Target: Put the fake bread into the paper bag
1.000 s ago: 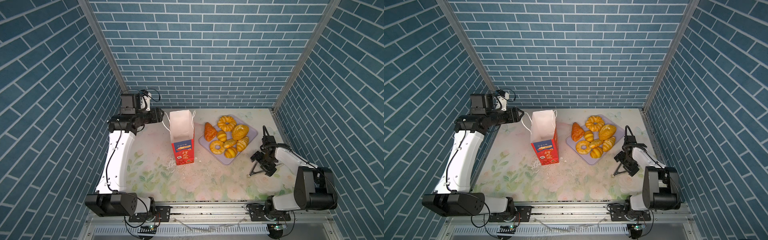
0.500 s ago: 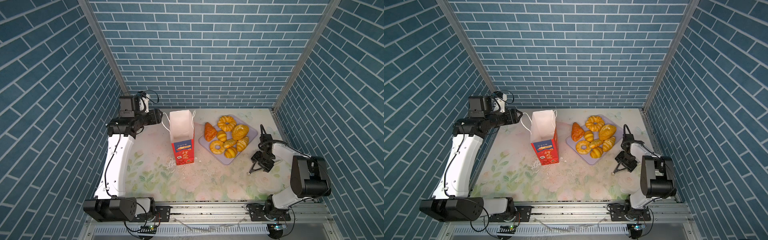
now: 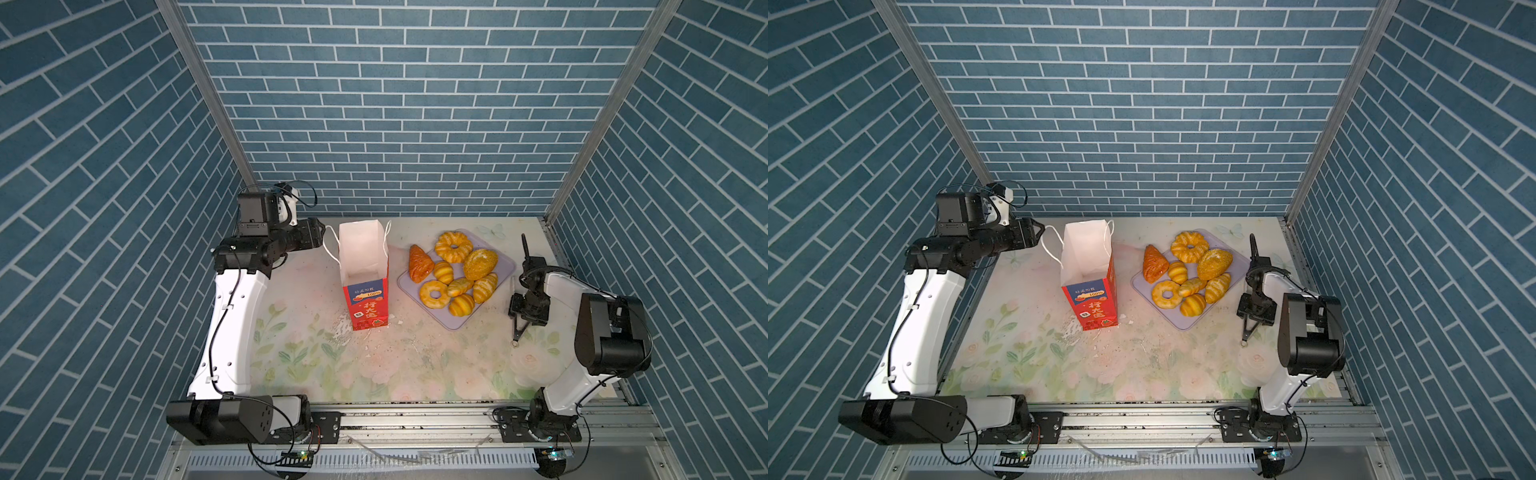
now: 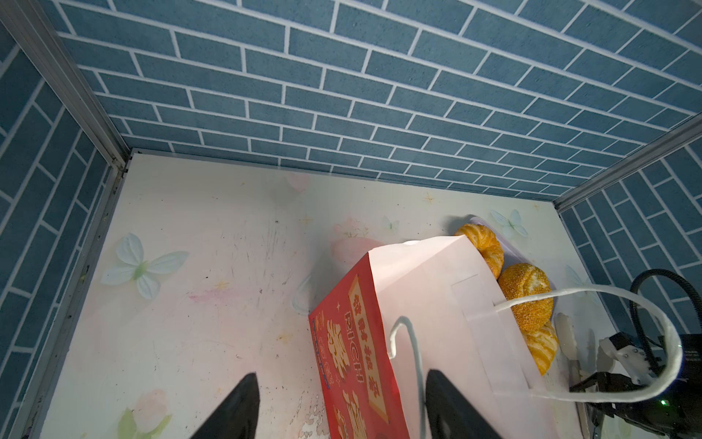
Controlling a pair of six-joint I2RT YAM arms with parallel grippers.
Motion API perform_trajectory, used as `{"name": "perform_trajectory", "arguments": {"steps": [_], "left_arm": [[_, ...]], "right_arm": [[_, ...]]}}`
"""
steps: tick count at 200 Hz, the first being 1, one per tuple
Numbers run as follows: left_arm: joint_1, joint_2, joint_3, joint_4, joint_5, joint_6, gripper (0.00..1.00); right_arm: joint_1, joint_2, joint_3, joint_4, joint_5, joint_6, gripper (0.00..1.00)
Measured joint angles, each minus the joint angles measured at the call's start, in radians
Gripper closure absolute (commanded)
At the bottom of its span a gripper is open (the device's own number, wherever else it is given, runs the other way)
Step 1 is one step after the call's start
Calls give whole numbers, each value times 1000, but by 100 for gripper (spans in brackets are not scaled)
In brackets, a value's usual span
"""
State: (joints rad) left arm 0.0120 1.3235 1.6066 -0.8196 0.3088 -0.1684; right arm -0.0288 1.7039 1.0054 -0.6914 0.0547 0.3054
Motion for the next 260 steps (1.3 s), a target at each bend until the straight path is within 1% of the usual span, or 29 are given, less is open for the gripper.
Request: {"name": "perform_trajectory", "arguments": {"steps": [22, 43, 71, 89, 100, 123, 136, 213, 232, 260], "left_arm": [[3, -5, -3, 3, 0, 0, 29], [3, -5, -3, 4, 3, 0, 29], [3, -5, -3, 8, 5, -3, 30], [3, -5, -3, 10, 6, -3, 29], [3, -6, -3, 10, 6, -4, 29], [3, -6, -3, 10, 6, -4, 29], [3, -6, -5, 12, 6, -4, 29], [3, -6, -5, 17, 10, -3, 29], [3, -6, -5, 17, 10, -3, 29], [3, -5, -5, 17, 10, -4, 29]], "right_arm": [[-21, 0, 0, 2, -6, -42, 23], [-31, -2, 0, 0, -8, -49, 17], [-31, -10, 15, -34, 3, -19, 10], [-31, -48, 15, -52, 2, 22, 6], [-31, -81, 11, -52, -3, 42, 5], [-31, -158, -20, -43, -12, 71, 5], [-31, -176, -39, -37, -21, 83, 5], [-31, -143, -76, 4, -55, 97, 13], [-31, -140, -88, 18, -55, 100, 18], [-31, -113, -92, 35, -56, 107, 22]]}}
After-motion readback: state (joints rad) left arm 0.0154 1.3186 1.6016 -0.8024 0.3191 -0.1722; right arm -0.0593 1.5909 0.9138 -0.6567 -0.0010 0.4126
